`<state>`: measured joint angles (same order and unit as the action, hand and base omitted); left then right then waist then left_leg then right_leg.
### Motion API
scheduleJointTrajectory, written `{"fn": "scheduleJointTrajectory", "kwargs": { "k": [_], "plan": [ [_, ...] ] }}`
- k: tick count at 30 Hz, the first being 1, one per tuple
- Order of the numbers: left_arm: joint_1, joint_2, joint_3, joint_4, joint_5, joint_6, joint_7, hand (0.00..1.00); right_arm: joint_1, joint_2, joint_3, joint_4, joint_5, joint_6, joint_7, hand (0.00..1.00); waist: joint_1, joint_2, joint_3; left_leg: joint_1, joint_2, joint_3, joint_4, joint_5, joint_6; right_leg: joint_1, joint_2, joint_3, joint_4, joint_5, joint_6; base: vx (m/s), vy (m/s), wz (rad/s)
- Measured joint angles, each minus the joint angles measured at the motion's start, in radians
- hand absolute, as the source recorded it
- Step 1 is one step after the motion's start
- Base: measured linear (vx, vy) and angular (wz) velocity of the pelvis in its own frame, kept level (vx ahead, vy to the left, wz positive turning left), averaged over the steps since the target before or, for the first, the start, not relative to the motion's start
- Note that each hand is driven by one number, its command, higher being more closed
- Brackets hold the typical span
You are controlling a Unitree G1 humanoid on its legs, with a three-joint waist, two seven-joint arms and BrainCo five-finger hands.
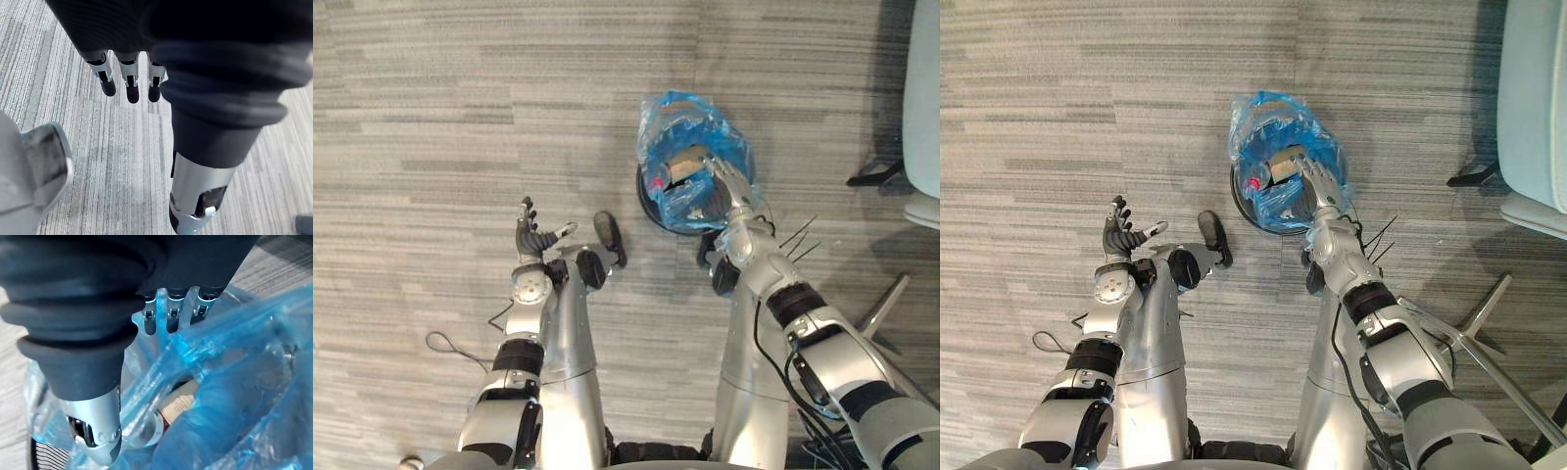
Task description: Gather rubbish on tea table into small bin, then transfer packed bag to large trash can.
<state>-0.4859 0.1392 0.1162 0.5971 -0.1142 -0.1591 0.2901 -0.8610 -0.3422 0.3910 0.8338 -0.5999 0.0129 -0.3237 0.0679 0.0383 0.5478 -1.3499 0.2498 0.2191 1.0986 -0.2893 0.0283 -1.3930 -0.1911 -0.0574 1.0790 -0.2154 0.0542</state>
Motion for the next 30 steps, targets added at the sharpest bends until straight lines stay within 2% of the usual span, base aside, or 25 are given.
{"fn": "scheduleJointTrajectory", "kwargs": {
  "k": [4,12,15,17,21,26,30],
  "plan": [
    [-0.006,0.000,-0.001,0.003,-0.001,-0.004,0.000,0.00,-0.026,0.003,0.042,0.047,-0.001,0.017,0.044,1.00,0.002,0.000,0.000,-0.011,-0.009,-0.008,0.000,0.006,0.003,-0.006,-0.008,-0.006,0.006,-0.005,0.003,-0.03,0.009,0.09],
    [-0.016,-0.001,-0.005,0.025,-0.001,-0.001,-0.004,0.00,-0.019,0.003,0.039,0.034,0.050,0.014,0.039,1.00,0.000,0.000,0.000,0.004,-0.021,-0.017,-0.014,0.013,0.001,0.019,-0.021,-0.020,-0.002,-0.005,0.003,-0.05,0.016,0.06],
    [-0.015,-0.001,-0.004,0.034,0.000,0.005,-0.005,0.00,0.011,0.004,0.008,-0.052,0.087,0.013,0.034,1.00,-0.001,0.000,0.000,0.024,-0.022,-0.018,-0.023,0.020,0.005,0.041,-0.020,-0.024,-0.012,-0.004,0.002,-0.06,0.006,0.01],
    [-0.006,-0.013,-0.005,0.041,0.000,0.029,-0.007,0.00,0.058,0.013,-0.042,-0.188,0.160,-0.003,0.020,1.00,-0.011,-0.001,-0.001,0.066,-0.022,-0.017,-0.057,0.033,0.003,0.087,-0.018,-0.035,-0.049,0.003,-0.003,-0.07,-0.001,0.00],
    [0.024,-0.034,-0.005,0.035,0.004,0.044,-0.009,0.00,0.143,0.064,-0.130,-0.356,0.268,-0.016,0.014,1.00,-0.028,-0.003,-0.002,0.156,-0.023,-0.013,-0.134,0.054,-0.010,0.181,-0.009,-0.053,-0.124,0.020,-0.005,-0.06,-0.026,0.00],
    [0.071,-0.037,0.003,-0.014,0.011,0.047,-0.028,0.00,0.278,0.122,-0.218,-0.470,0.473,-0.049,0.023,1.00,-0.030,-0.005,-0.003,0.304,-0.025,0.003,-0.276,0.098,-0.028,0.325,0.012,-0.074,-0.262,0.062,-0.023,-0.01,-0.065,-0.05],
    [0.107,-0.049,0.002,-0.027,0.026,0.057,-0.043,0.00,0.378,0.153,-0.239,-0.522,0.562,-0.055,0.048,1.00,-0.049,-0.008,-0.004,0.437,-0.042,0.011,-0.391,0.130,-0.040,0.456,0.016,-0.090,-0.362,0.084,-0.023,0.04,-0.058,0.06]
  ]
}}
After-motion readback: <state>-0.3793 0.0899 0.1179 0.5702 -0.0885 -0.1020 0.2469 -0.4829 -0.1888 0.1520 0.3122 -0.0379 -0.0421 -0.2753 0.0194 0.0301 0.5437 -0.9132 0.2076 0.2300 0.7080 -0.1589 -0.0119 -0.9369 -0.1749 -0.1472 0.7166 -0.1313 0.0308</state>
